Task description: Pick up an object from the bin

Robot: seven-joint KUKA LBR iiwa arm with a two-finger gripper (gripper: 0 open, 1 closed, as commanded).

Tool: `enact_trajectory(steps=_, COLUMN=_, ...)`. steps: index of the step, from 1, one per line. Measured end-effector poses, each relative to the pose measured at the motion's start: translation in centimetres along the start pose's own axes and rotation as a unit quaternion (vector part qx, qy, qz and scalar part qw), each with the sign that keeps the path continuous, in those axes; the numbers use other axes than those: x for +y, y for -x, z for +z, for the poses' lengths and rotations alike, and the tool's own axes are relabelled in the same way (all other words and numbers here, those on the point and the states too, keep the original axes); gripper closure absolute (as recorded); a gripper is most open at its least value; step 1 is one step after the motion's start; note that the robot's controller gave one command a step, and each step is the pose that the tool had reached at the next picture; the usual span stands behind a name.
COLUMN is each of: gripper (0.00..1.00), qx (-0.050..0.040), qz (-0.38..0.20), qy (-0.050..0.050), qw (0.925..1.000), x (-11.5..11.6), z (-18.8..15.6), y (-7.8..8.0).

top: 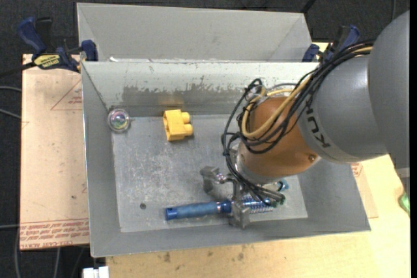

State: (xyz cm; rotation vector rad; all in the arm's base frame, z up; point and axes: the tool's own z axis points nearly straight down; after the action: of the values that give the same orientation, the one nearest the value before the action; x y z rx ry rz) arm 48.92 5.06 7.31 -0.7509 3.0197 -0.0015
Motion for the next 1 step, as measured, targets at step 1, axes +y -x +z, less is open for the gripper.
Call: enact_trajectory(steps=1, gripper=1.00, qx=0.0037, qz=0.000, qy=0.001, qw=1.0000, x=0.11, z=0.16, y=-0.22)
